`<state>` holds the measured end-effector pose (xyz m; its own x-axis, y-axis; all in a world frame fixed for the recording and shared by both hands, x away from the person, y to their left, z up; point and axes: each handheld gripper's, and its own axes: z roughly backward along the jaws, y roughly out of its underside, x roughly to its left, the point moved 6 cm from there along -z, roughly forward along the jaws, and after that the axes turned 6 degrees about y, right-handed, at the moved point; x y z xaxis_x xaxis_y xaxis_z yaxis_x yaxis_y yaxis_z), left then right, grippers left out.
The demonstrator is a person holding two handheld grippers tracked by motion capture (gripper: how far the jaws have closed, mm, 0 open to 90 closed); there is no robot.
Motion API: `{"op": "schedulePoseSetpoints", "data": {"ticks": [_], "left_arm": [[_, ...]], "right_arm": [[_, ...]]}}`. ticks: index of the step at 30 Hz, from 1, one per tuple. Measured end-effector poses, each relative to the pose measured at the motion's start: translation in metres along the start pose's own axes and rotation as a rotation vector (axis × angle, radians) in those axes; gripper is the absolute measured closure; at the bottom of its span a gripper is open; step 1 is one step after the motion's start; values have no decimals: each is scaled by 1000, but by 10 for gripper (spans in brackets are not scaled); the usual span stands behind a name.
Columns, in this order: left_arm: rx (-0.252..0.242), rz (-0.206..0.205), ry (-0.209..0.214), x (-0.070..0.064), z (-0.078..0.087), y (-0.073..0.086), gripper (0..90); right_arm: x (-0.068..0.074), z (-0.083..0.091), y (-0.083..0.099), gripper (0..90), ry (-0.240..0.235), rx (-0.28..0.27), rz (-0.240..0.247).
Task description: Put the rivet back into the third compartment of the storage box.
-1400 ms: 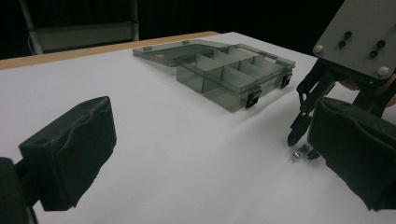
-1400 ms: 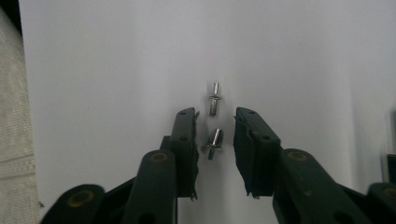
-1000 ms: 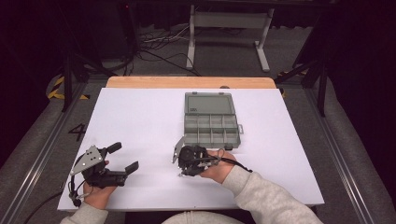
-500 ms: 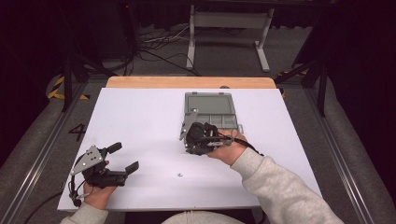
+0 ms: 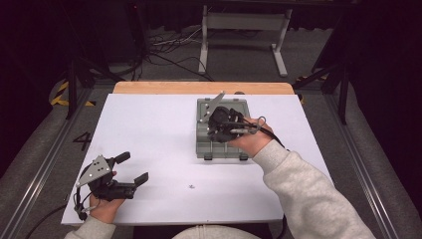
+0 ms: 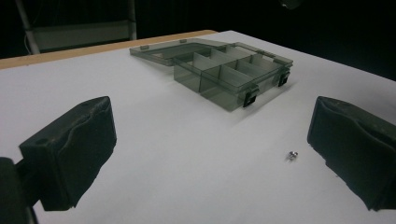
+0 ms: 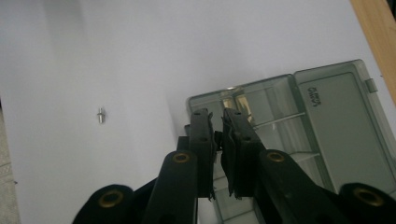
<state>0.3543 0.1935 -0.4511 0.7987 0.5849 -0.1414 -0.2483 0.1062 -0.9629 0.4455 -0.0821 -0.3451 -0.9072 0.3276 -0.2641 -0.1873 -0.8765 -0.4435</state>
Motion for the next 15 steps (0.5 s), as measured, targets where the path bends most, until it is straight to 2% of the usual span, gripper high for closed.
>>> {"op": "schedulePoseSetpoints", "data": {"ticks": [6,15], "left_arm": [[4,0,0,0,-1,1,20],[7,5,2,0,-1,1,20]], "right_arm": [[-34,-3,10,824,61,12,-84],[-71,-17,29,824,107,46,-189]]}}
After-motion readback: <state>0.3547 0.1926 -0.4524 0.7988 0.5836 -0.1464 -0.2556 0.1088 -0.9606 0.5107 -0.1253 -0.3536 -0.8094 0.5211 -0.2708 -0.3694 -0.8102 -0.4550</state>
